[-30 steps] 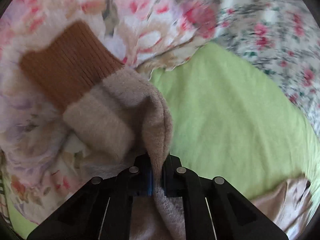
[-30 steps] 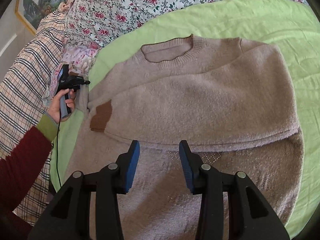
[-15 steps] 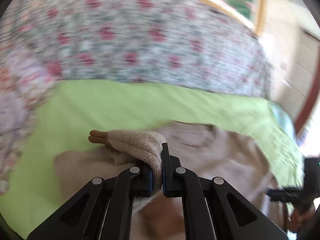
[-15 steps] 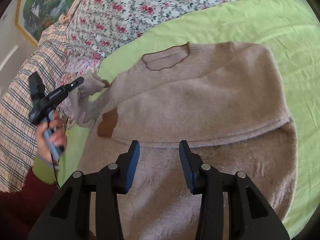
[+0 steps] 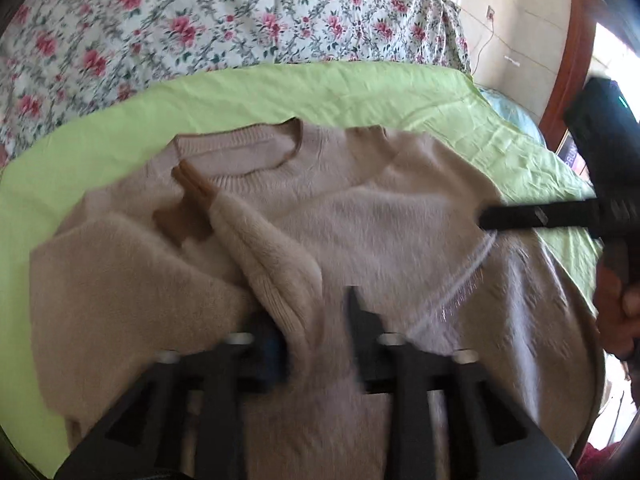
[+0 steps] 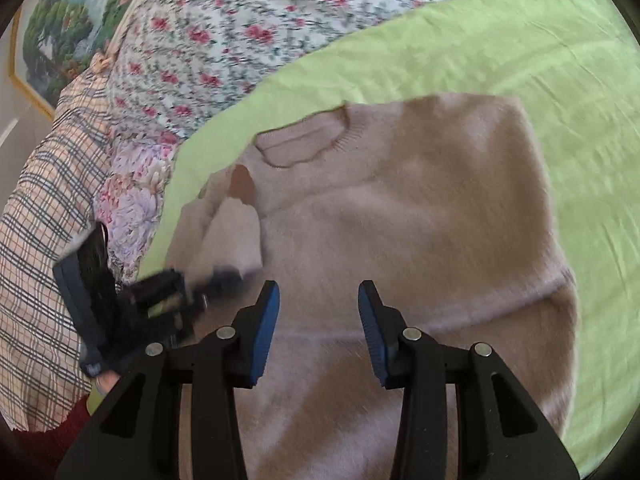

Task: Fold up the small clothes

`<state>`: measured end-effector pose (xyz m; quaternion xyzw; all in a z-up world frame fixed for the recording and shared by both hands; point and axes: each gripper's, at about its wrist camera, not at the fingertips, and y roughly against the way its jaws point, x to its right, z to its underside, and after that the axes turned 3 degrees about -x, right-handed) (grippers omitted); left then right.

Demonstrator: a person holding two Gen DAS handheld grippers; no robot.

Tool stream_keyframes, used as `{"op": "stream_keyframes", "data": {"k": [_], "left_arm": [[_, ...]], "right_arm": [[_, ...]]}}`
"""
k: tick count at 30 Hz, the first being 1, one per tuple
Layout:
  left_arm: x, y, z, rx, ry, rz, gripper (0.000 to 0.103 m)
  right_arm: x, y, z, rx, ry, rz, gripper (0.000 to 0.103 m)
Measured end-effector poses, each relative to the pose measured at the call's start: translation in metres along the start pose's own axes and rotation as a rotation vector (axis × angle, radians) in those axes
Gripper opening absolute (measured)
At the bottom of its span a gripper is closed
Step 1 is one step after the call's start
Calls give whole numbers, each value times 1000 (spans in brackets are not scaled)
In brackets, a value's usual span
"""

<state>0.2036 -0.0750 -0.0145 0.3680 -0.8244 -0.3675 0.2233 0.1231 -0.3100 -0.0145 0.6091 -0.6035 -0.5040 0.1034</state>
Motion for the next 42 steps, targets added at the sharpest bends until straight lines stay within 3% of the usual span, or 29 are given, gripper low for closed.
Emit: {"op": "stream_keyframes", "data": {"k": [2,7,10,14,15,16,17,18,20,23,26,29,33,37,39,40,41,42], "left_arm": [[-3,16,15,25,20,-18,66],[-40,48,51,40,135,-114,68],[-79,58,69,28,248,-218,68],[-127,54,80,-26,389,-300,66],[-135,51,80,-35,411,-315,66],[-140,49,80,-44,420,-314,66],[-143,44,78,-58,424,-312,66],[-144,38,75,-74,421,-321,67],[-141,28,67,-74,410,-355,67],[-140,28,62,-41,429,-415,57],[-143,36,70,1,510,-431,50],[-137,44,78,39,542,-438,48],[-131,44,79,27,526,-441,48],[-128,44,69,30,449,-402,47],[-125,38,64,7,386,-389,48],[-125,36,61,3,373,-401,48],[-127,34,60,-1,368,-401,38],[-129,34,59,-3,376,-401,18]], "right_arm": [[-14,-11,-13,-9,39,-17,43],[-51,-62,-50,-53,109,-51,54],[-62,-95,-68,-80,115,-50,55],[-71,-142,-85,-136,106,-26,55],[-73,-148,-86,-144,107,-22,54],[-75,-151,-86,-148,116,-18,31],[-78,-146,-85,-134,129,-8,13],[-79,-136,-83,-98,127,-7,8],[-76,-98,-77,23,104,-30,8],[-40,-38,-67,201,26,-21,8],[1,-9,-42,288,-62,27,8],[37,-11,-16,242,-118,91,8],[70,-27,4,119,-245,70,13],[78,-23,4,164,-314,35,25],[78,-25,-2,158,-310,12,25],[75,-24,-7,159,-300,13,20],[71,-21,-9,171,-284,12,10],[64,-10,-11,217,-257,0,8]]}}
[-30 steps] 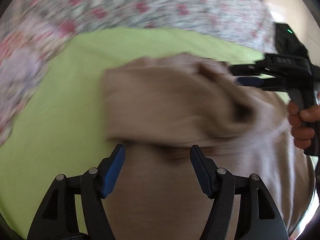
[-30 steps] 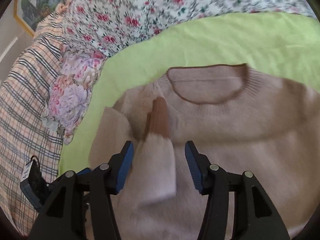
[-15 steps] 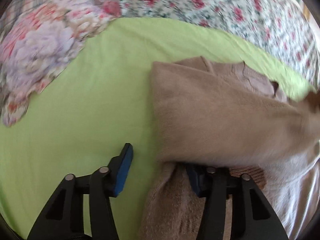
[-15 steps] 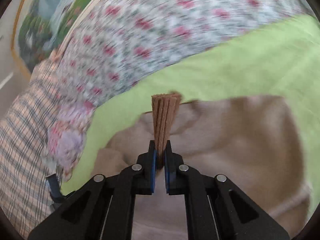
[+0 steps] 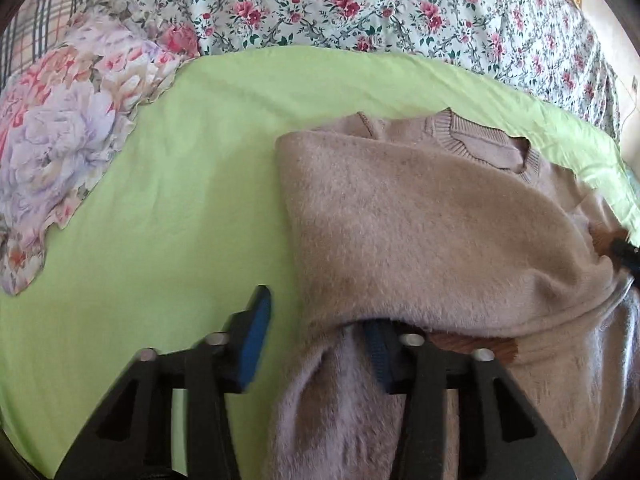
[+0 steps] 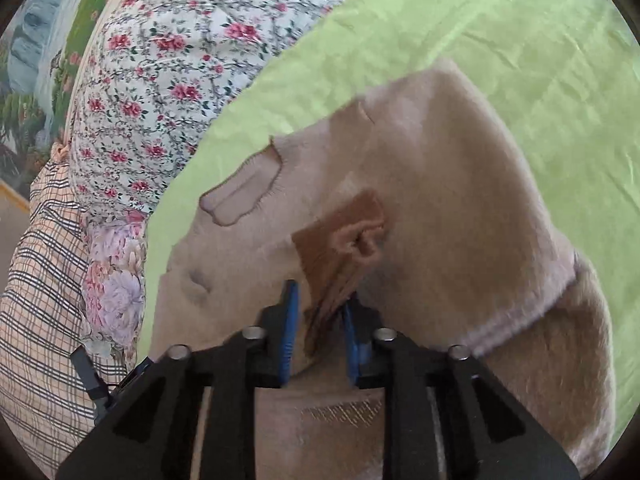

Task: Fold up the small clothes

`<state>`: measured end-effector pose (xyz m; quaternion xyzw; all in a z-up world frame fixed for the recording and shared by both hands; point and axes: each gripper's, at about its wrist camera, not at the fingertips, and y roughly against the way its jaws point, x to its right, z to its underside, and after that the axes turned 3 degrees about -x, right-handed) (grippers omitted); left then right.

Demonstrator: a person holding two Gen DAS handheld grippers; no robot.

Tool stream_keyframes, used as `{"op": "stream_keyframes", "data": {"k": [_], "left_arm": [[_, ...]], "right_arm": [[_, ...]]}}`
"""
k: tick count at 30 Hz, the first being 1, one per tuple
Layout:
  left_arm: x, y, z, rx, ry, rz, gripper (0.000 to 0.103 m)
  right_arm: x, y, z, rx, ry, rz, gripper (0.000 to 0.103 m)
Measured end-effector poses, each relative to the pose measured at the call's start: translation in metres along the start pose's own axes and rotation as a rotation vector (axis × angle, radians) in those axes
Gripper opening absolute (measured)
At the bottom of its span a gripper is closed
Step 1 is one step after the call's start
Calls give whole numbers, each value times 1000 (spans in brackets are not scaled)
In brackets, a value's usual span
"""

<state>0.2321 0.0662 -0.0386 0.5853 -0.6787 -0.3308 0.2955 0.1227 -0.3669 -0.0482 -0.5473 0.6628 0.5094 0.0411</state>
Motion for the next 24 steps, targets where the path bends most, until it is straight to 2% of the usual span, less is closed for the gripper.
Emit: {"op": "stream_keyframes", "data": {"k": [2,4,6,8,10,15,19,22,24], "left_arm": [[-8,5,0,16,58,16,17],[-10,18,6,78,96,-28,17],[-6,22,12,102,104,-65,17],[-2,16,17,69,105,-87,17],[-1,8,19,28,96,-85,18],[-8,7,21,0,82,-74,33],[-16,6,23,-6,111,-48,33],[-21,7,23,-11,142,-27,33],[-25,8,23,-23,161,-5,33]], "right_arm": [[-18,34,0,162,70,-76,8],[-31,57,5,262,145,-66,8],[-31,52,10,230,177,41,8],[-17,32,18,146,165,127,8],[-1,22,22,101,117,147,8],[15,24,26,100,90,163,8],[25,8,27,-31,68,181,8],[24,20,28,-14,66,226,14],[22,38,27,30,55,294,16]]}}
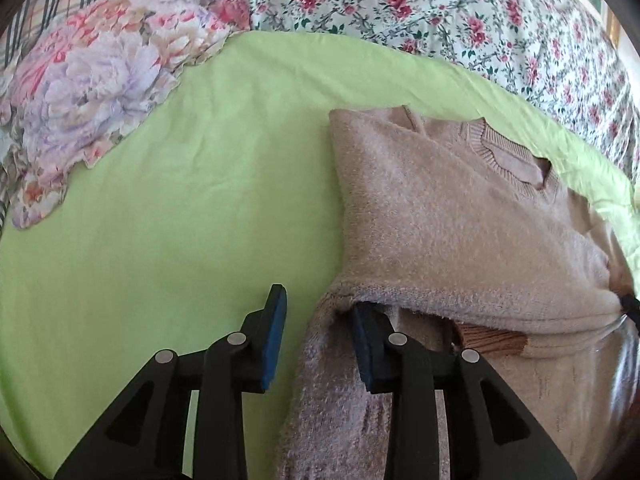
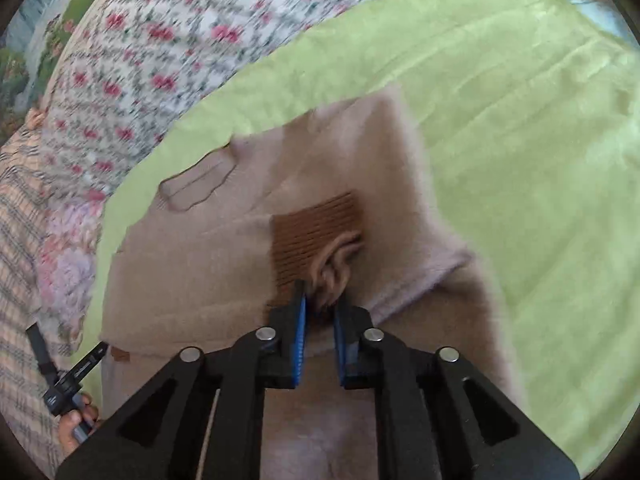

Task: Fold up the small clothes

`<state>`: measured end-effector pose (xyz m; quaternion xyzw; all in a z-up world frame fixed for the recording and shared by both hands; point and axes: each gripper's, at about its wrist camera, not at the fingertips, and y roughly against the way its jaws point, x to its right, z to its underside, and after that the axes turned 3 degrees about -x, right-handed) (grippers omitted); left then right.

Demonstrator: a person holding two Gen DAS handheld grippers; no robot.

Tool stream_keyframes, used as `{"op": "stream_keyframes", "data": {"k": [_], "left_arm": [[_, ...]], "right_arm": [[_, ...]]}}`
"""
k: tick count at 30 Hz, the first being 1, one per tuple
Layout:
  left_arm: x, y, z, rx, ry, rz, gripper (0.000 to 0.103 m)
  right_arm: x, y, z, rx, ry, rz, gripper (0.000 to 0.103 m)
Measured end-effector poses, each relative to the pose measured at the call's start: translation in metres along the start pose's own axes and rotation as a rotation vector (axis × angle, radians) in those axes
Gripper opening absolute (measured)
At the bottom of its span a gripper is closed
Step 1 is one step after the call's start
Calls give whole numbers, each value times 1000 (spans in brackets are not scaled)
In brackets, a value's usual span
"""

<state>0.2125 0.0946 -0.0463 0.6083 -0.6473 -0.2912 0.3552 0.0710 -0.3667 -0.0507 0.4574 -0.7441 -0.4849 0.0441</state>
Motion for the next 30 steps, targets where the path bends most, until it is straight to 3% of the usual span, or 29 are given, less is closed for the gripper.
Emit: {"op": "stream_keyframes", "data": {"k": [2,4,5,6,7,10,12,16,19,21,25,30], "left_arm": [[-3,2,1,-1,7,5,33],[-5,1,3,-8,2,11,33],[-5,0,3,-10,-1,8,34],[-4,0,3,-12,-4,5,34],[-3,0,3,-12,-4,0,34],[-6,1,2,-27,12,18,35],[-10,7,5,-43,7,26,35],[-16,30,23,-39,-39,15,35],[-19,55,48,-48,-66,46,38],[-21,72,67,-49,-78,62,47],[-25,104,110,-65,-67,101,55],[-22,130,159,-107,-47,131,63]], "right_arm": [[-10,22,-3,84,39,35,16],[-26,27,-7,107,112,-11,19],[-35,21,-9,80,147,-70,24],[-41,9,-10,25,158,-143,37],[-42,-2,-10,-22,161,-162,44],[-30,-30,-2,-137,180,-46,41],[-21,-18,2,-124,177,-48,41],[-2,23,11,-68,204,105,47],[16,55,21,-71,163,36,47],[22,79,36,-59,184,35,47],[14,109,64,-62,214,5,48],[-1,129,117,-93,286,82,57]]}}
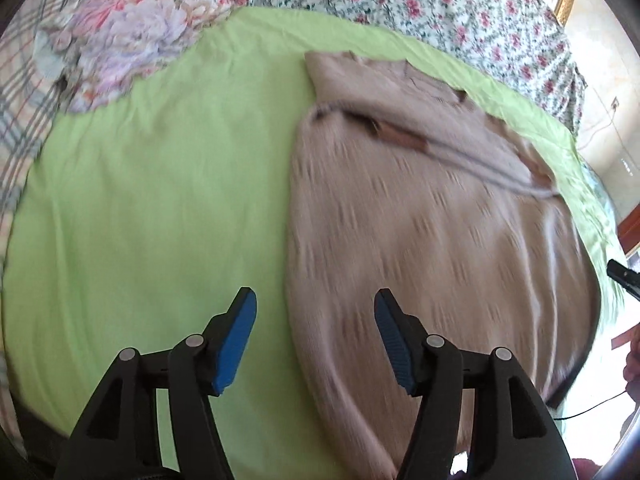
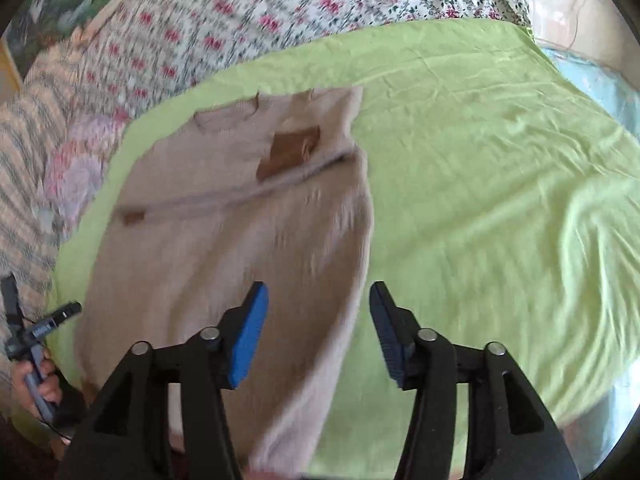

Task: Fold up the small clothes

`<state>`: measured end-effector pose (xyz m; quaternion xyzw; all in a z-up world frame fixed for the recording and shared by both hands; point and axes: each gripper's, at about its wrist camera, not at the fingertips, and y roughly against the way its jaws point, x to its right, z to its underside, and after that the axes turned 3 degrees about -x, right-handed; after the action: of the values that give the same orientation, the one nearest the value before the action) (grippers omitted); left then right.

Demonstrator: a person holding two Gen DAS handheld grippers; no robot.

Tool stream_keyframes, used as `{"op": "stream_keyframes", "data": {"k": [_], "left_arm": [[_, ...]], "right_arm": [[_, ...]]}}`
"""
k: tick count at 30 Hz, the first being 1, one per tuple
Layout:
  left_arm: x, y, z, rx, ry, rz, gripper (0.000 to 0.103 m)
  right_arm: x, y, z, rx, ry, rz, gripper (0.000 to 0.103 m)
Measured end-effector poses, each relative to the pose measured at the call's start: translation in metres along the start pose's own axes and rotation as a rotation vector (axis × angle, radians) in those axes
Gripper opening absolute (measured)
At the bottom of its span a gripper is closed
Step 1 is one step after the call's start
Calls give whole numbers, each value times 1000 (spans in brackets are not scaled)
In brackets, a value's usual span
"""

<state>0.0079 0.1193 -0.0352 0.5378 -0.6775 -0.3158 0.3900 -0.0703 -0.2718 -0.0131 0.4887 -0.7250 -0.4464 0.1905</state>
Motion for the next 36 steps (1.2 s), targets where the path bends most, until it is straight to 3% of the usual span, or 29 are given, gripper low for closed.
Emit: {"op": "stream_keyframes", "data": {"k": [5,7,9,10,11,12,13,16,17,20,25,29,31,32,33,34,35,36], "left_arm": [[11,4,45,-69,4,15,64],[18,2,60,-82,-38,-12,64],[25,3,73,-89,-83,-30,62],[26,4,76,-89,-98,-29,61],[26,6,80,-85,-113,-21,50],[24,7,83,-88,-124,-6,39],[20,9,86,-91,-125,12,37],[5,11,90,-102,-95,77,37],[3,11,91,-104,-87,96,38],[4,7,89,-122,-89,152,55],[20,3,92,-135,-174,159,58],[20,1,90,-145,-194,197,58],[18,0,88,-141,-189,222,54],[16,0,88,-137,-189,226,43],[16,0,87,-134,-190,226,28],[14,0,87,-134,-192,233,19],[12,0,87,-137,-190,248,9],[10,2,88,-133,-186,265,8]], "right_arm": [[-28,-8,50,-103,61,78,59],[-36,-18,68,-138,118,134,59],[-30,-18,75,-142,130,136,57],[-26,-14,76,-137,129,133,46],[-19,-10,76,-136,121,129,39],[-10,-7,75,-139,102,118,24],[4,-3,74,-139,62,90,19],[37,4,77,-132,-62,-5,18],[47,5,80,-129,-108,-72,18],[65,2,88,-133,-202,-242,18],[62,-17,105,-186,-161,-361,39],[47,-34,118,-208,-74,-416,40],[43,-40,122,-218,-46,-435,40],[40,-43,124,-229,-25,-453,39],[37,-43,126,-235,-1,-467,32],[36,-41,127,-240,19,-478,14],[34,-38,131,-246,39,-495,9],[34,-33,133,-243,51,-520,9]]}}
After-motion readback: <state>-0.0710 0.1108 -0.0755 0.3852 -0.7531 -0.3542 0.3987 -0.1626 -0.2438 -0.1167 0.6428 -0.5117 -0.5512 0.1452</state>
